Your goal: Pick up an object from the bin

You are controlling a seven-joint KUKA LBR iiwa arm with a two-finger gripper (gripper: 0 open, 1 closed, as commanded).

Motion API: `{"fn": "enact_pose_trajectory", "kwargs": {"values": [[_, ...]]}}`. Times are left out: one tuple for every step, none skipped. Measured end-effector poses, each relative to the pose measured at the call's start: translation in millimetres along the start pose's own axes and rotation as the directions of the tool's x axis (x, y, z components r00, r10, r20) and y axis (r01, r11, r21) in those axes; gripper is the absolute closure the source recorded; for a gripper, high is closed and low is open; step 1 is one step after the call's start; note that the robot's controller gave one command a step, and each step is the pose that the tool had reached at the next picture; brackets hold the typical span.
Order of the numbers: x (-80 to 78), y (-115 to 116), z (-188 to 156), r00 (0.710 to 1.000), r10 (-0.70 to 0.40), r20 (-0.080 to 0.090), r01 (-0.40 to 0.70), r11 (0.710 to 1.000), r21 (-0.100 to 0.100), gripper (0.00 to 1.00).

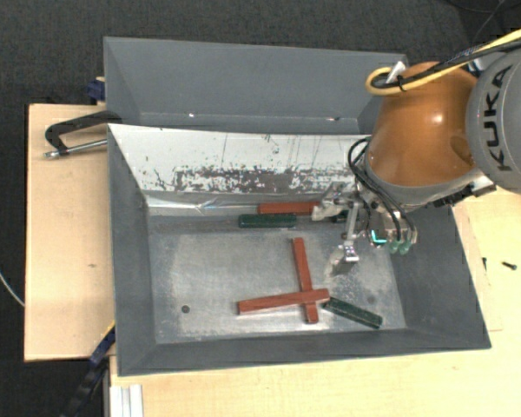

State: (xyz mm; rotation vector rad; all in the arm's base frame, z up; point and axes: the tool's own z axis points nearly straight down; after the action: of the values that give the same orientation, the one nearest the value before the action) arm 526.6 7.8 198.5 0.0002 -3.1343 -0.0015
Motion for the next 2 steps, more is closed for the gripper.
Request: {"fn": "enact_pose_trajectory", "kwargs": {"values": [[-0.5, 0, -2, 1.0, 0.0, 0.004, 0.0, 1.0, 0.0, 0.0], [2.4, -2, 14, 1.0, 0.0, 0.009, 0.0, 1.0, 0.0, 0.0]]}}
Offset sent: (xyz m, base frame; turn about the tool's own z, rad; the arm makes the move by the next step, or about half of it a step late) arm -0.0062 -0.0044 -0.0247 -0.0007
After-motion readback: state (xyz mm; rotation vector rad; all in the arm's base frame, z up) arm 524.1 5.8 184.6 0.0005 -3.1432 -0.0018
